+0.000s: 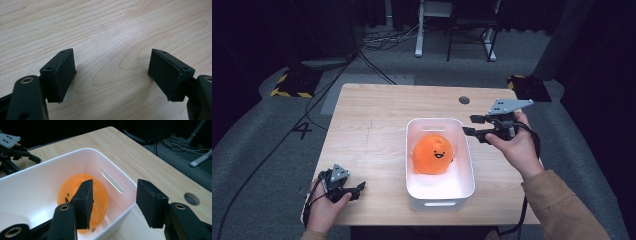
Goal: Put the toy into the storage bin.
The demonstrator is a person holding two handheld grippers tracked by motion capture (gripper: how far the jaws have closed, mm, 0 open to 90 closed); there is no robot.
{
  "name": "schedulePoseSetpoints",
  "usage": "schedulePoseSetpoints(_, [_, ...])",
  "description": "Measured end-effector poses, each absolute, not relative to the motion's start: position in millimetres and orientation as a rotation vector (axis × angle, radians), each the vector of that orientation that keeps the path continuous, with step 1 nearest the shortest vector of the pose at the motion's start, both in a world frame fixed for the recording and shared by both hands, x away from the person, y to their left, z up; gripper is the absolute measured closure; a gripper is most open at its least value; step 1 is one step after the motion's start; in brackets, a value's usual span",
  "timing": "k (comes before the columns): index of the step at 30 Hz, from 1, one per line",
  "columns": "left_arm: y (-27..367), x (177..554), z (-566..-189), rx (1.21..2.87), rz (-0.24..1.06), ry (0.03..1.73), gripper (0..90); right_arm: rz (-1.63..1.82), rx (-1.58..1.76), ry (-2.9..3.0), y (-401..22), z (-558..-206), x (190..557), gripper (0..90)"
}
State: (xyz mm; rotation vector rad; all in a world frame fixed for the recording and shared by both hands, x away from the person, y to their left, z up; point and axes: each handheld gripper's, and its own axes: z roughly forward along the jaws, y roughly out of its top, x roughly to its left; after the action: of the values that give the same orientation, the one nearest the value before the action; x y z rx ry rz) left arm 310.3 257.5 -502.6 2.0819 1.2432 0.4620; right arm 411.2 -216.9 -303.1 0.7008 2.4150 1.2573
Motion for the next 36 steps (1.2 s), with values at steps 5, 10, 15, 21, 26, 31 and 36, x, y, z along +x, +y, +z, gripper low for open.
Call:
schedulePoseSetpoints(5, [258,313,-503,2.08,0.466,1.246,22.2,1.229,0.748,2.367,-239,-302,410,46.0])
schedulePoseSetpoints(10, [258,318,-503,2.084,0.456,1.242,21.8,1.216,0.802,2.33,-263,-304,408,42.1])
schedulePoseSetpoints(15, [259,320,-502,2.084,0.456,1.239,21.4,1.217,0.856,2.281,-285,-308,406,34.1])
schedulePoseSetpoints(21, [258,322,-503,2.086,0.458,1.238,21.2,1.172,0.908,2.263,-304,-315,405,25.9])
schedulePoseSetpoints(26, [258,323,-503,2.085,0.463,1.239,21.2,1.126,0.997,2.26,-324,-331,405,23.9])
schedulePoseSetpoints(31, [258,322,-503,2.082,0.463,1.241,21.2,1.105,1.031,2.262,-335,-342,406,23.9])
schedulePoseSetpoints(36, [258,322,-503,2.085,0.463,1.239,21.2,1.085,1.067,2.264,-344,-356,404,23.6])
